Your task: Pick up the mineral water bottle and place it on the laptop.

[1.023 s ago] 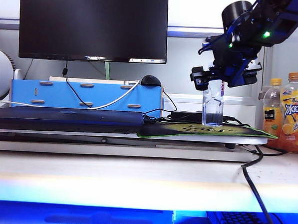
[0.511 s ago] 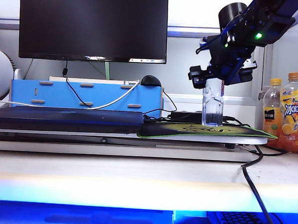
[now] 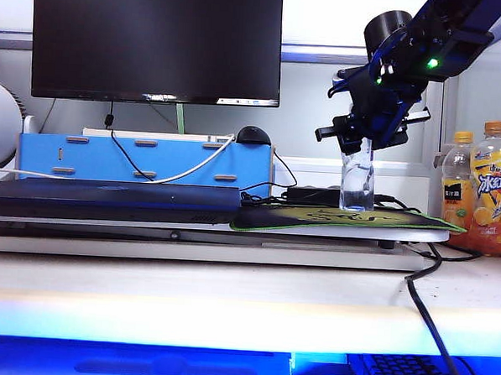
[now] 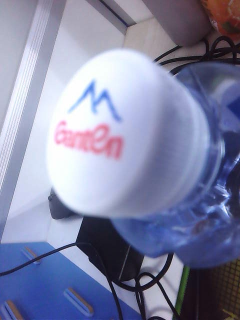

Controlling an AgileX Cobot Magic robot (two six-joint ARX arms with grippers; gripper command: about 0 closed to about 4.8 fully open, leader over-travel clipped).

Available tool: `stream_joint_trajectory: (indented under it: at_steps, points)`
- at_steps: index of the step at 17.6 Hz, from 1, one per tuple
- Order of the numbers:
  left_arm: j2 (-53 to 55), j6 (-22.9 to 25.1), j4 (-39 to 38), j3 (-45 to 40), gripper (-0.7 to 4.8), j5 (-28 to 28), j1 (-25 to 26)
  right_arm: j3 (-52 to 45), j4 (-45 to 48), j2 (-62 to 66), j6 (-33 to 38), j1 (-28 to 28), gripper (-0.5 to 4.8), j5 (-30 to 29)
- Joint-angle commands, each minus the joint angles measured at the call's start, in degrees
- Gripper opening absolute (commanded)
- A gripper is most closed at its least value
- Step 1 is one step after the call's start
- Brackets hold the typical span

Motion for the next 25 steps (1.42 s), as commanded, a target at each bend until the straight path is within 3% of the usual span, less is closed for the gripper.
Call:
stream_joint_trajectory:
  at_steps: [1,6,15,25]
  points:
    - [-0.1,0.1,-0.1,0.0,-0.02,0.2,0.0,0.2,2.1,-0.3,0.0,0.0,0.0,0.2]
    - [-0.1,0.1,-0.1,0.0,-0.02,0.2,0.0,2.4,6.6,-1.1,0.0,0.3,-0.01,-3.7]
    - [-0.1,0.1,-0.1,0.0,-0.02,0.2,0.0,3.7,10.4,-8.0,2.0,4.0,-0.01,-23.5]
    - [-0.1,0.1,-0.1,0.0,-0.02,0.2,0.0,5.8,10.8,-6.4,3.2,17.5,0.13,-27.1]
